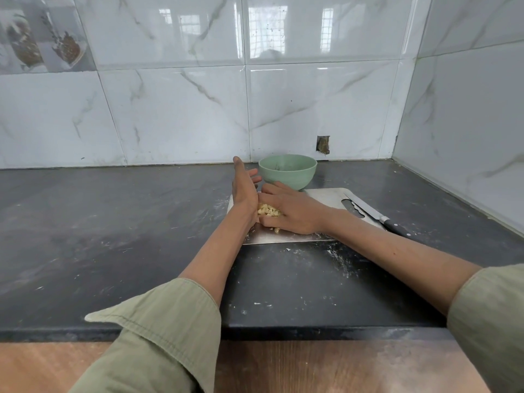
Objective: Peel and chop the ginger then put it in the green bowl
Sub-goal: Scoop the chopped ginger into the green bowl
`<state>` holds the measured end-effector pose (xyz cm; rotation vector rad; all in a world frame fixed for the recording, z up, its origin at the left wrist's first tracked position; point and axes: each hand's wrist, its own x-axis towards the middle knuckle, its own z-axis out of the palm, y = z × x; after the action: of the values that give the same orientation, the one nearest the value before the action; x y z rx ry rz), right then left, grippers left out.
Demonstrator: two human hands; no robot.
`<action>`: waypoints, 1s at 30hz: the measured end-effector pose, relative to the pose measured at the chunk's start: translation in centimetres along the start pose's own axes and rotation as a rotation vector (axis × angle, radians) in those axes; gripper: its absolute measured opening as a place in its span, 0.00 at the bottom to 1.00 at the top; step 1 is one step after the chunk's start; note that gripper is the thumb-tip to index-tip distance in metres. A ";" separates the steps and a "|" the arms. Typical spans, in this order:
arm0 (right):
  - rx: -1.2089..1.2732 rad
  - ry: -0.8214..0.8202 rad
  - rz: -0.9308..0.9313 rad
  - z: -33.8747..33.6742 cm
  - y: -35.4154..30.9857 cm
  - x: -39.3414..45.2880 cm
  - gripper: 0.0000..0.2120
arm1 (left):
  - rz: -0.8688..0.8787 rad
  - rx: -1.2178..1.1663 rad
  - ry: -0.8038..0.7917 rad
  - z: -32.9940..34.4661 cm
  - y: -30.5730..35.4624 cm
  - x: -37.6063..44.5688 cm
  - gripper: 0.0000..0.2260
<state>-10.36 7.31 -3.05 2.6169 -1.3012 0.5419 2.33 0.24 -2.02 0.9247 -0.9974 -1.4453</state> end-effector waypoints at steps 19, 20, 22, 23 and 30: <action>0.120 0.210 0.160 -0.7 -0.9 0.7 0.08 | 0.075 0.035 0.010 0.3 0.0 -0.3 0.38; 0.164 0.253 0.184 -0.8 -0.7 0.8 0.09 | 0.082 0.038 0.009 0.3 -0.1 -0.3 0.40; 0.259 0.331 0.235 -1.3 -0.5 0.9 0.11 | 0.083 0.046 0.004 0.4 -0.1 -0.2 0.43; 0.320 0.365 0.264 -1.5 -0.4 0.9 0.13 | 0.075 0.051 -0.001 0.5 -0.1 -0.2 0.42; 0.861 0.488 0.542 -3.7 0.3 1.3 0.15 | 0.042 0.043 0.008 0.7 -0.3 0.3 0.36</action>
<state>-10.77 7.35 0.82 2.3080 -1.8571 2.0642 1.57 0.04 -2.08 0.9346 -1.0396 -1.3894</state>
